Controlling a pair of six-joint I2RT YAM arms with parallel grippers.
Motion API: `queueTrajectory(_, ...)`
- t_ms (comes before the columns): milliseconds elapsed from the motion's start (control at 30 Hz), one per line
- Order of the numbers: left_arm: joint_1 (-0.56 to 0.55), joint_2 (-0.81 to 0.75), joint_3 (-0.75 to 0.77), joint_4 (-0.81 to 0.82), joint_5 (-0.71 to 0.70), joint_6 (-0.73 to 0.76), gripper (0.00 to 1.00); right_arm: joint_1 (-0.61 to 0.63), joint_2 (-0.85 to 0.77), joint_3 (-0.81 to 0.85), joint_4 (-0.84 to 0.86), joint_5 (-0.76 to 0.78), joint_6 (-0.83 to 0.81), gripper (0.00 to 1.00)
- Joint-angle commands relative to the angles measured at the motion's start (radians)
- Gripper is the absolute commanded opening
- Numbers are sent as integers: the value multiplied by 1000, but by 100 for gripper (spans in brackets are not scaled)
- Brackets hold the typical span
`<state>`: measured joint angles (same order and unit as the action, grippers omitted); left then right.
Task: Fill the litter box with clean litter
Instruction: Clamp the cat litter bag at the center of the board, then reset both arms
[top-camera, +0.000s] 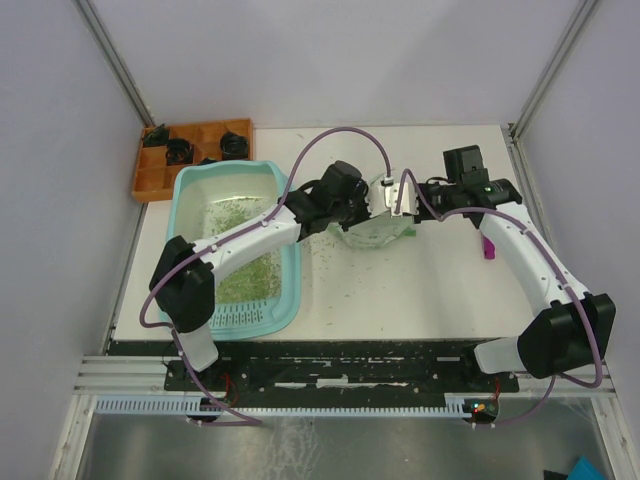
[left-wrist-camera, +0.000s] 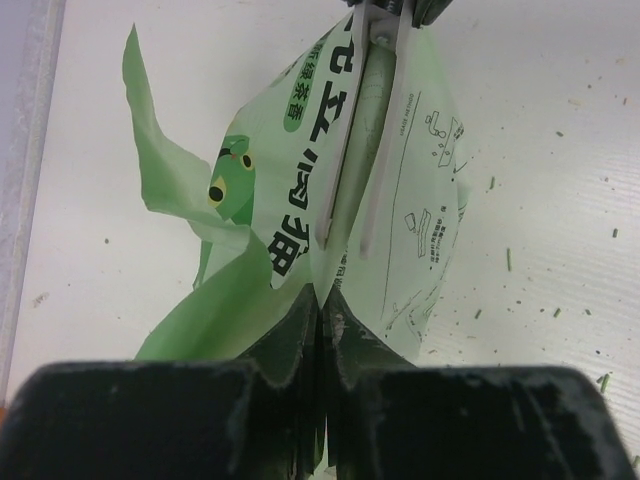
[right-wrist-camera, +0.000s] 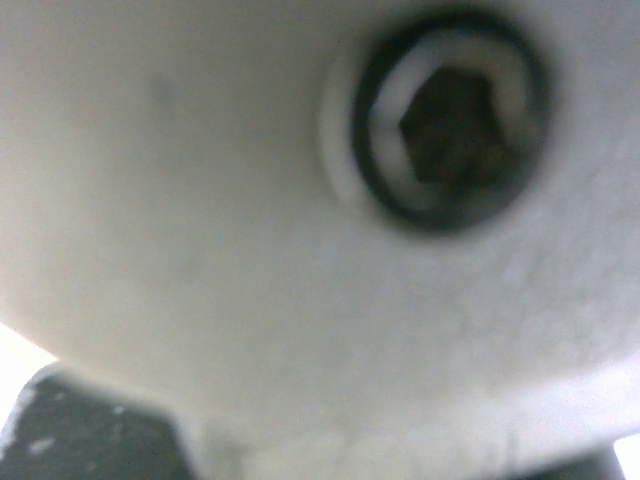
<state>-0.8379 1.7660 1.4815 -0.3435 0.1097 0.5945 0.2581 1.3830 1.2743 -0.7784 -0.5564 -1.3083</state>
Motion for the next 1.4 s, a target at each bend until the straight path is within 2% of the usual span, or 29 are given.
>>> queueTrajectory(0,-42,-60,26,118,41,-40,12,70,45,-30,15,80,-37,16)
queueTrajectory(200,-42,-53,32,124,32,-44,20,69,26,-54,32,84,-14,53)
queueTrajectory(333,-41,-51,34,124,24,-49,28,70,11,-64,56,84,19,60)
queueTrajectory(467,-43,-51,35,136,7,-62,32,69,-2,-64,71,90,52,63)
queueTrajectory(500,-42,-50,35,140,2,-65,36,68,-8,-61,73,92,63,63)
queueTrajectory(567,-42,-51,35,153,-7,-75,39,67,-19,-55,71,97,81,63)
queueTrajectory(633,-42,-55,34,166,-8,-87,48,62,-31,-45,71,96,111,64)
queueTrajectory(800,-41,-82,17,207,-3,-111,51,-3,-59,22,5,10,238,63)
queueTrajectory(833,-42,-95,5,227,4,-116,62,-27,-66,32,4,-12,287,63)
queueTrajectory(867,-43,-112,-11,254,8,-123,67,-52,-75,36,20,-22,347,63)
queueTrajectory(967,-43,-153,-45,314,10,-138,74,-114,-97,42,81,-41,483,64)
queueTrajectory(1200,-32,-207,-50,404,7,-192,77,-266,-60,110,181,-15,784,67)
queueTrajectory(1367,11,-251,-6,408,-66,-254,77,-346,47,240,130,44,925,69)
